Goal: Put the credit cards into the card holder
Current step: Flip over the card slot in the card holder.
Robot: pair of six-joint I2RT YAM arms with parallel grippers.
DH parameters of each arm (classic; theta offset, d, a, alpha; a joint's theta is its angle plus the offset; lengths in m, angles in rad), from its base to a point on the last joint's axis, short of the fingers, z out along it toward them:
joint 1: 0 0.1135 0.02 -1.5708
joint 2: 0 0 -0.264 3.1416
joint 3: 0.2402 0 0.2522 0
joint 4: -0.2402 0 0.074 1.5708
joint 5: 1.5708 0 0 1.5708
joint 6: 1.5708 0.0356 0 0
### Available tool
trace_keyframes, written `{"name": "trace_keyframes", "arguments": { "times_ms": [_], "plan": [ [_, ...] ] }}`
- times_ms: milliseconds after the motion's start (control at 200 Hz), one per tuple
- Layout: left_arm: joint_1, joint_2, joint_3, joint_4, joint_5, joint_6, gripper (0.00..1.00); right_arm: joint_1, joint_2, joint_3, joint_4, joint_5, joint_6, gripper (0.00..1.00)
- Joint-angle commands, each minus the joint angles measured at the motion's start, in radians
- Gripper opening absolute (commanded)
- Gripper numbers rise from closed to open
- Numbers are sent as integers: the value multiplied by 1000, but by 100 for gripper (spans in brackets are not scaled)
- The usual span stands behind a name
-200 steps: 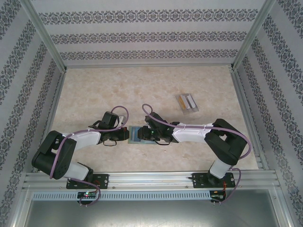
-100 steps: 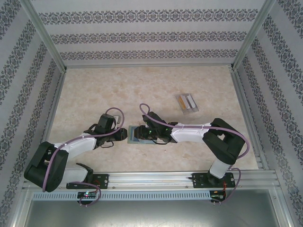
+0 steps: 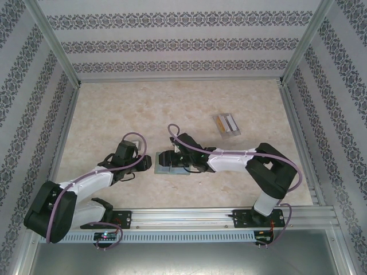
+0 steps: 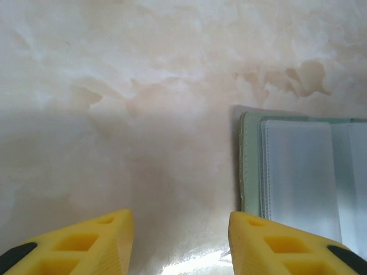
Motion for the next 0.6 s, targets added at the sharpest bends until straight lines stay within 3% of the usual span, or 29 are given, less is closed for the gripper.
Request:
{"name": "trace_keyframes", "arguments": {
  "times_ms": [0,165,305,595],
  "plan": [
    [1,-33,-12,-26,-35,-6,48,-58,-107,24,-127,17,-122,54],
    [0,-20,-7,-9,3,14,52,-218,-255,98,-466,202,-357,57],
    [0,11,-7,16,39,27,53,-363,-289,162,-618,355,-522,58],
    [0,58,13,22,49,38,53,-595,-181,277,-733,332,-712,65]
  ]
}}
